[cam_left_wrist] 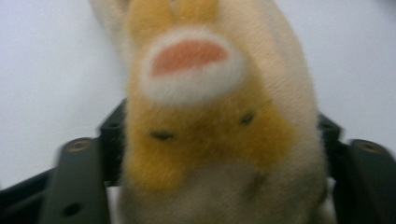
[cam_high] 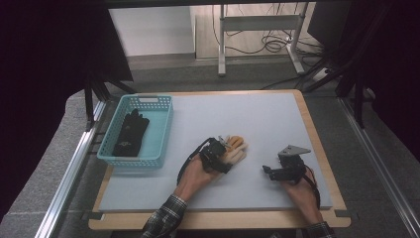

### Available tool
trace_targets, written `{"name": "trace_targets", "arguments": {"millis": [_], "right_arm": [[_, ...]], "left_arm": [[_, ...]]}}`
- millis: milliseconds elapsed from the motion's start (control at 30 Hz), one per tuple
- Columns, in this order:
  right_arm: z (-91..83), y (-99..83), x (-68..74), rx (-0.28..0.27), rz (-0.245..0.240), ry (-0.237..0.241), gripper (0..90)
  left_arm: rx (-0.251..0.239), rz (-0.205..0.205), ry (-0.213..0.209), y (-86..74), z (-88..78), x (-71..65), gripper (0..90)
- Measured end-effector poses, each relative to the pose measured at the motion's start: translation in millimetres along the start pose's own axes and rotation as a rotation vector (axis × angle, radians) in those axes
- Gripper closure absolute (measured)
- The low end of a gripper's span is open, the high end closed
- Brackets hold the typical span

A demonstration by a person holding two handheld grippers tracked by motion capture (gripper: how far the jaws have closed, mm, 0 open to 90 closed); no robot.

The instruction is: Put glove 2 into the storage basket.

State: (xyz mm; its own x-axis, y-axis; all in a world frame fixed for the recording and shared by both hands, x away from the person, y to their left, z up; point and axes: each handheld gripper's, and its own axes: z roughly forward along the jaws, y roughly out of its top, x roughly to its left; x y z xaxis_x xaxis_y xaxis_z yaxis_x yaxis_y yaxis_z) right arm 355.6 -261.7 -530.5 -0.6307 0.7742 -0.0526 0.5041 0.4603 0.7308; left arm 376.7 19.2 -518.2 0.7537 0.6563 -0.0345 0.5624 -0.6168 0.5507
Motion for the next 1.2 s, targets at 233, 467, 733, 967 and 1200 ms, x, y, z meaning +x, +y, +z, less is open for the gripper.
{"name": "trace_targets", "arguments": {"millis": [233,467,733,967,1200], "right_arm": [[0.0,0.0,0.1,0.000,0.000,0.000,19.1],[0.0,0.0,0.0,0.000,0.000,0.000,19.1],[0.0,0.0,0.0,0.000,0.001,0.000,19.1],[-0.1,0.0,0.1,0.000,0.002,0.001,19.1],[-0.1,0.0,-0.1,0.000,0.001,0.001,19.0]], "left_arm": [[-0.005,-0.012,-0.003,-0.4,-2.0,0.0,50.1],[-0.022,-0.046,-0.015,-1.4,-3.8,6.5,52.3],[-0.039,-0.054,-0.011,0.9,-9.2,10.5,52.2],[-0.053,-0.071,0.008,2.1,-24.9,18.9,52.0],[-0.063,-0.092,0.038,5.4,-46.3,31.4,51.9]]}}
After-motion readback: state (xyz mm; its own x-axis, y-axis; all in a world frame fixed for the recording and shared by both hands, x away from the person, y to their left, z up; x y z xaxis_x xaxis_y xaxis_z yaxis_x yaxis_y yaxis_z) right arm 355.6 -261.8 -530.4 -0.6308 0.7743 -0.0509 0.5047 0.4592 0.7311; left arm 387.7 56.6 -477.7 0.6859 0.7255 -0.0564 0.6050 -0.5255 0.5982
